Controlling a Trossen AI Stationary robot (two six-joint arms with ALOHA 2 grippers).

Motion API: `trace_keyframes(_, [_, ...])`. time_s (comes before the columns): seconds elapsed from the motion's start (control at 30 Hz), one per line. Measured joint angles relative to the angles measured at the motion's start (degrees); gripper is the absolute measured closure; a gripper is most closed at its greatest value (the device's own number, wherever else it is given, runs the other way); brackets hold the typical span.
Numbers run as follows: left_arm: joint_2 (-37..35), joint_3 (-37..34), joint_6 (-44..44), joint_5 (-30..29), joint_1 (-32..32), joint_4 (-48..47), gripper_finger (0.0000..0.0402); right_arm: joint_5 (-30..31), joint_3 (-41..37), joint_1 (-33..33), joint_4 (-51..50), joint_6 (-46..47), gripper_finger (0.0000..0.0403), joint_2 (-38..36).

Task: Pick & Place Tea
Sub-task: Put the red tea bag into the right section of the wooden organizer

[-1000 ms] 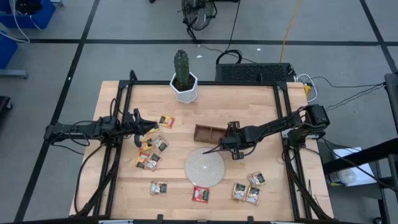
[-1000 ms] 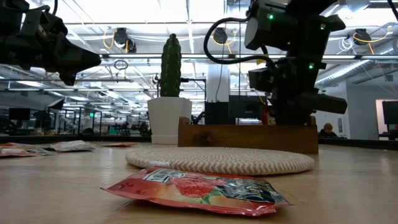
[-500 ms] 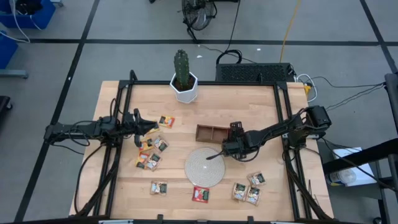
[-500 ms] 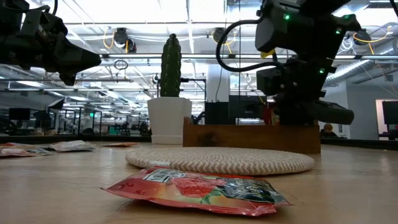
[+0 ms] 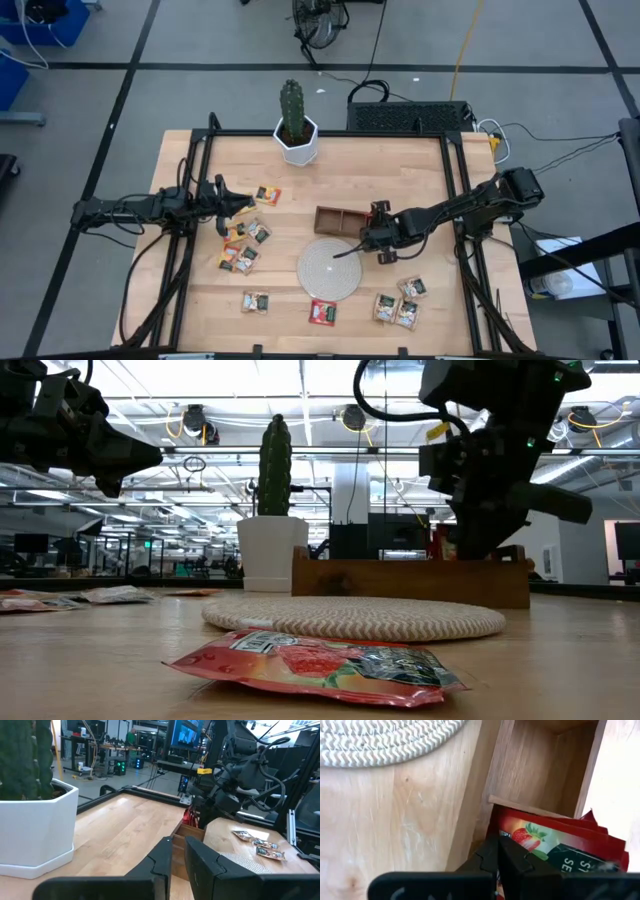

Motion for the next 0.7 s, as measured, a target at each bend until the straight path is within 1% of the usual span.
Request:
trace_keyframes(0.17, [0.00, 0.00, -0.01, 0.00, 0.00, 0.00, 0.0350, 0.24, 0.01, 0.00, 0.64, -0.74, 0.0403, -0.05])
trace_keyframes(0.27, [0.00, 0.00, -0.01, 0.00, -0.02, 0.00, 0.0350, 1.57, 0.05, 0.00, 2.09, -1.36, 0.0403, -0.05])
trace_keyframes(0.7, [0.02, 0.00, 0.00, 0.00, 0.00, 0.00, 0.0350, 1.44, 0.12, -0.01, 3.08, -0.55, 0.0403, -0.10])
